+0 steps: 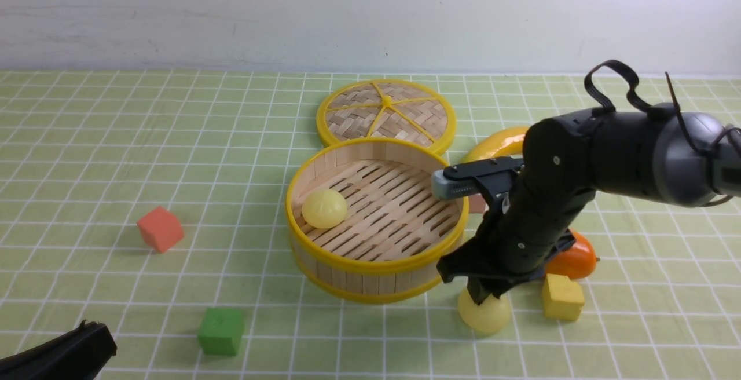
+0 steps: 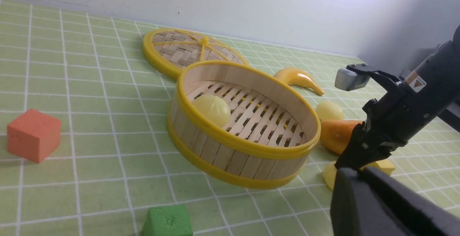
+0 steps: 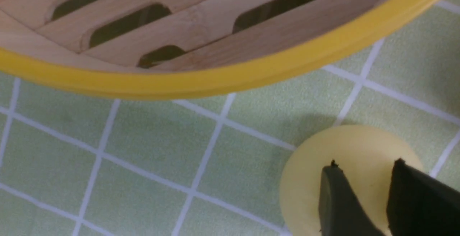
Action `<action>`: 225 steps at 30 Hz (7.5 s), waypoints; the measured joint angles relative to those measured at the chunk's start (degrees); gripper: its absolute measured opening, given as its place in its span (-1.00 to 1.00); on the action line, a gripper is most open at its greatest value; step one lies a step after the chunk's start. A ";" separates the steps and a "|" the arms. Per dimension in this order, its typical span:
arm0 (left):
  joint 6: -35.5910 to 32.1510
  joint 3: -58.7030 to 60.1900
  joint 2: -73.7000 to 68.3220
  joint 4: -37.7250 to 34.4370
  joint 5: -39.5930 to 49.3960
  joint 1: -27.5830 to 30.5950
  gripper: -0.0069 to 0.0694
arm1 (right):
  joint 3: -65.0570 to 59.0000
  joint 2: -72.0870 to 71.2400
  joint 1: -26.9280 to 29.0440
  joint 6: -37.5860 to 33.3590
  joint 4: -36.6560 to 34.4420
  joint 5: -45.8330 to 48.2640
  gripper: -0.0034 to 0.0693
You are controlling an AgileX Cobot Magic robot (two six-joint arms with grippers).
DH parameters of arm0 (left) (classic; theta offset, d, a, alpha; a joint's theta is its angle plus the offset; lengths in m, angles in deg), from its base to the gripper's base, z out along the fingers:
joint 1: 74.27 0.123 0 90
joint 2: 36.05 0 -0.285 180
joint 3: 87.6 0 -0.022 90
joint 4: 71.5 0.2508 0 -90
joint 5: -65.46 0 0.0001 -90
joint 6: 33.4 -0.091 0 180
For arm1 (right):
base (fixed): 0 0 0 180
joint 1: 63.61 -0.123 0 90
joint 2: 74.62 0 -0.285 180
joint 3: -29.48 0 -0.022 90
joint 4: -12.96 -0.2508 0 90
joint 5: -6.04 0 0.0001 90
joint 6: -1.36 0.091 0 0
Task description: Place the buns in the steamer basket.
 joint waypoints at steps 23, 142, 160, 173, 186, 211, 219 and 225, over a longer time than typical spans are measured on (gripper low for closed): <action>0.00 0.00 0.00 0.00 0.02 0.00 -0.73 | 8.30 -10.66 -0.06 -2.38 -3.59 2.81 -0.90; -0.17 0.00 0.00 0.00 0.06 0.00 -0.41 | 29.00 4.38 2.71 -13.67 -11.51 4.53 0.36; -0.17 0.00 0.00 0.00 0.06 0.00 -0.38 | -13.86 -45.56 1.09 2.57 0.42 10.62 -0.96; -0.17 0.00 0.00 0.00 0.13 0.00 -0.35 | -22.12 -66.15 4.35 0.54 2.79 12.84 -0.96; -0.17 0.00 0.00 0.00 0.13 0.00 -0.32 | -72.81 -106.74 21.08 -2.00 5.39 -19.58 -0.95; -0.17 0.05 0.00 0.00 0.18 0.00 -0.26 | -74.79 -109.19 21.54 -2.38 6.87 -21.78 -0.93; -3.74 0.05 0.64 0.65 -3.00 0.50 -0.28 | -74.79 -109.19 21.54 -2.38 6.87 -21.96 -0.93; -3.30 0.05 6.51 -0.34 -0.35 12.10 -0.50 | -74.79 -109.19 21.54 -2.38 6.87 -21.96 -0.91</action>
